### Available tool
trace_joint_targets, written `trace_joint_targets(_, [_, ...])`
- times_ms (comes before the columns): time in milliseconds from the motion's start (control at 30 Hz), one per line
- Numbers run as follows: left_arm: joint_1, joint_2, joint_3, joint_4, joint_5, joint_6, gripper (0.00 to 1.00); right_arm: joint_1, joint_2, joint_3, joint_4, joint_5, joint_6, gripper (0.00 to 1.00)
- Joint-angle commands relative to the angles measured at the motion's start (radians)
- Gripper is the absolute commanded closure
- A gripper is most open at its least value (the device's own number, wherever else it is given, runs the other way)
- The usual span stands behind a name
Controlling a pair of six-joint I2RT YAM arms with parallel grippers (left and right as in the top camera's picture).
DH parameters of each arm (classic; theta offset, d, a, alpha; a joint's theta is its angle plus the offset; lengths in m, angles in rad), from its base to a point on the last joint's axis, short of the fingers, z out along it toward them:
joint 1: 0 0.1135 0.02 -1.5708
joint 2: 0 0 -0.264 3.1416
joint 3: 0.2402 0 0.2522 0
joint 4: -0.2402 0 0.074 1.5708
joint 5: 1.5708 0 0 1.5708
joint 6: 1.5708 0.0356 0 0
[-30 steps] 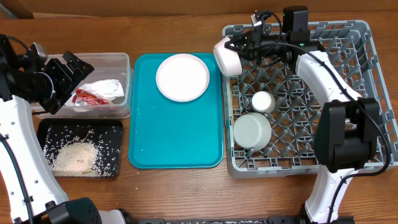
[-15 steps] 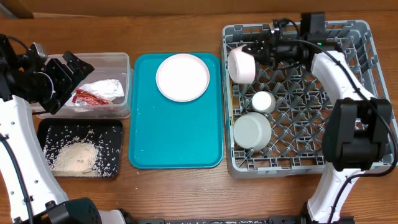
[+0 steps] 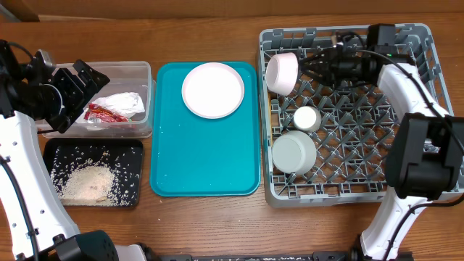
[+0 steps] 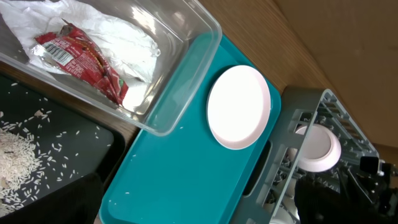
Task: Sort waste into correct bins and load items into the dishwasher
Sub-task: 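Carry the pink bowl into the rack's back left corner, then release the pink bowl and move the right gripper back toward the teal tray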
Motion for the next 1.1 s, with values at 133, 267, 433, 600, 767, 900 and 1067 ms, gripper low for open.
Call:
trace_joint_targets(133, [-0.001,-0.019,0.015,0.002,0.0,0.012,0.0,-0.06,-0.04,0.039,-0.122,0.206,-0.141,0.75])
trace_joint_targets(267, [-0.001,-0.019,0.015,0.002,0.0,0.012,0.0,-0.037,-0.135,0.114,-0.246,0.447,-0.222,0.78])
trace_joint_targets(433, [-0.001,-0.019,0.015,0.002,0.0,0.012,0.0,0.101,-0.27,0.148,-0.279,0.653,-0.315,0.96])
trace_joint_targets(600, [-0.001,-0.019,0.015,0.002,0.0,0.012,0.0,0.343,-0.298,0.143,-0.245,0.869,-0.38,0.96])
trace_joint_targets(767, [-0.001,-0.019,0.015,0.002,0.0,0.012,0.0,0.541,-0.238,0.124,-0.203,1.212,-0.386,0.96])
trace_joint_targets(900, [-0.001,-0.019,0.015,0.002,0.0,0.012,0.0,0.579,-0.166,0.124,-0.194,1.313,-0.386,0.95])
trace_joint_targets(1067, [-0.001,-0.019,0.015,0.002,0.0,0.012,0.0,0.557,-0.093,0.124,-0.195,1.433,-0.384,0.91])
